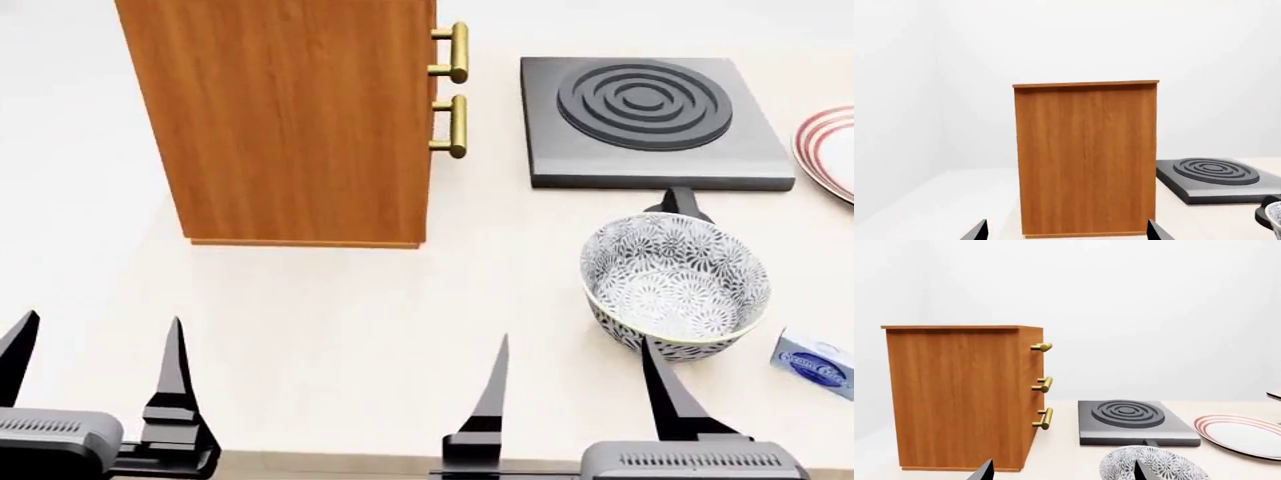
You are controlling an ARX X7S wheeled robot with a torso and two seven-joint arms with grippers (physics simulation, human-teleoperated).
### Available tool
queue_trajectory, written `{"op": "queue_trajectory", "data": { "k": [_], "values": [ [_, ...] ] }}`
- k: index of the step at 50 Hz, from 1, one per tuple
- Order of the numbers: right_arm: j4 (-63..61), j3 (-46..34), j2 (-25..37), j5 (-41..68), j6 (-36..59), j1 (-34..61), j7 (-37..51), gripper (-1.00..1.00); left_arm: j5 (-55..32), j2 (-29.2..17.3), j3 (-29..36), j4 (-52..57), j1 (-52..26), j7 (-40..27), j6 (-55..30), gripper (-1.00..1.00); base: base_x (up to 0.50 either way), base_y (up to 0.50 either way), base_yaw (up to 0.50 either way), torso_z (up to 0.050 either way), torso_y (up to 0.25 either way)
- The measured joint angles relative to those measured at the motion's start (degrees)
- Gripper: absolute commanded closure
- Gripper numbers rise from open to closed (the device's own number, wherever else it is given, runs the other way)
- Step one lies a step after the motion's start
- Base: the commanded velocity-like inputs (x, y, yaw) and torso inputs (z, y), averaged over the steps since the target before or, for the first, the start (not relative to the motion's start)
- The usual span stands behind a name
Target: Put the bowl on the top of the cabinet.
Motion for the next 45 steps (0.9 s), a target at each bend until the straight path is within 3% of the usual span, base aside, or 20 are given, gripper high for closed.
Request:
{"op": "queue_trajectory", "data": {
  "k": [20,29,45],
  "values": [
    [-0.2,-1.5,1.3,-0.2,-1.3,-0.5,0.6,-1.0,-0.6,-0.7,0.1,0.3,0.3,-0.7,0.3,-1.0,0.0,0.13,0.0,0.0,0.0],
    [0.2,-2.0,1.7,-0.3,-1.6,-0.5,1.1,-1.0,-0.8,-0.8,0.4,0.2,0.3,-0.9,0.5,-1.0,0.48,0.0,0.0,0.0,0.0],
    [-0.1,-3.0,2.4,-0.8,-1.7,-0.6,2.0,-1.0,-1.3,-1.3,0.7,0.2,0.5,-1.4,0.8,-1.0,0.09,0.0,0.0,0.0,0.0]
  ]
}}
